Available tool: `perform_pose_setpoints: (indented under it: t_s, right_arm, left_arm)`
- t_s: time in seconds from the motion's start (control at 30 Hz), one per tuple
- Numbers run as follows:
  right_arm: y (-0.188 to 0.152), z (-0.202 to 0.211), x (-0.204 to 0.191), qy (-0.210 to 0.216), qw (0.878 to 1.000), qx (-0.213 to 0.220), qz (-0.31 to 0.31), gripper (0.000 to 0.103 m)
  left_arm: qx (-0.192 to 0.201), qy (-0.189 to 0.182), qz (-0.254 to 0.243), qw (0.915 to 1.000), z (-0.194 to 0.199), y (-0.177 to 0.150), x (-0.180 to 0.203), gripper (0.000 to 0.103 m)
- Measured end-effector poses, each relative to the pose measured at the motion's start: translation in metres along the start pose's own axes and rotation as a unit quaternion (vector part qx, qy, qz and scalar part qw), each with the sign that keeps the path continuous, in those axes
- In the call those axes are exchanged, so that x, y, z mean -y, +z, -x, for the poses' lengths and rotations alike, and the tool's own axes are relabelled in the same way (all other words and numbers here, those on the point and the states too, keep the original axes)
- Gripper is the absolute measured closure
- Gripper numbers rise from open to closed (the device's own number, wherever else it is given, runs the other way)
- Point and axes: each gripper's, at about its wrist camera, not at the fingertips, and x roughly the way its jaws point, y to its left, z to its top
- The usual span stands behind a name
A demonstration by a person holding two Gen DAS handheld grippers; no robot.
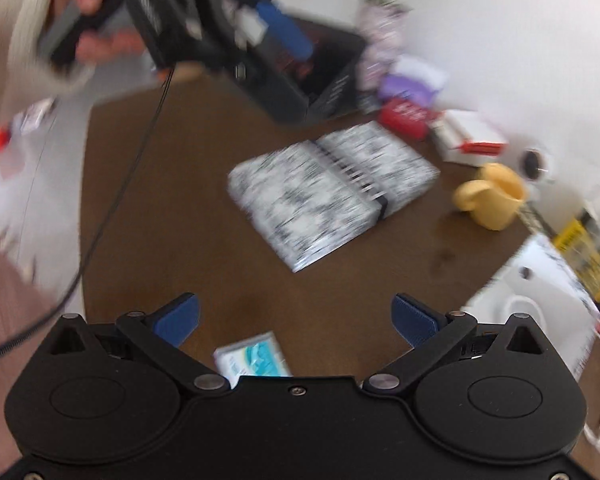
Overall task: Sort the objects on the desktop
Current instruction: 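Grasp the pink palette box with the right tool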
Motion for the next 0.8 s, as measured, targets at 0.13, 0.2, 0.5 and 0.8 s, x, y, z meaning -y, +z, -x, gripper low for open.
perform_pose_setpoints:
  t_s: [0.13, 0.2, 0.5, 0.8]
  right_arm:
    - [-0.004, -0.037, -0.015, 0.023, 0.996, -0.064, 0.055, 0.0]
    - [-0.007, -0.055, -0.022, 0.035, 0.991, -0.096, 0.082, 0.001]
    - [-0.016, -0.103, -0.047, 0.07, 0.963, -0.202, 0.166, 0.01]
    - [-0.021, -0.107, -0.05, 0.087, 0.951, -0.232, 0.183, 0.024]
  left_arm:
    - [-0.032, -0.001, 0.002, 0.9995, 0.008, -0.043, -0.005, 0.0]
    - [-0.047, -0.001, -0.016, 0.9987, 0.009, -0.059, 0.0, 0.0]
    - [-0.104, -0.009, -0.143, 0.9842, 0.005, -0.102, 0.037, 0.0]
    - [-0.121, -0.018, -0.195, 0.9731, -0.003, -0.114, 0.058, 0.0]
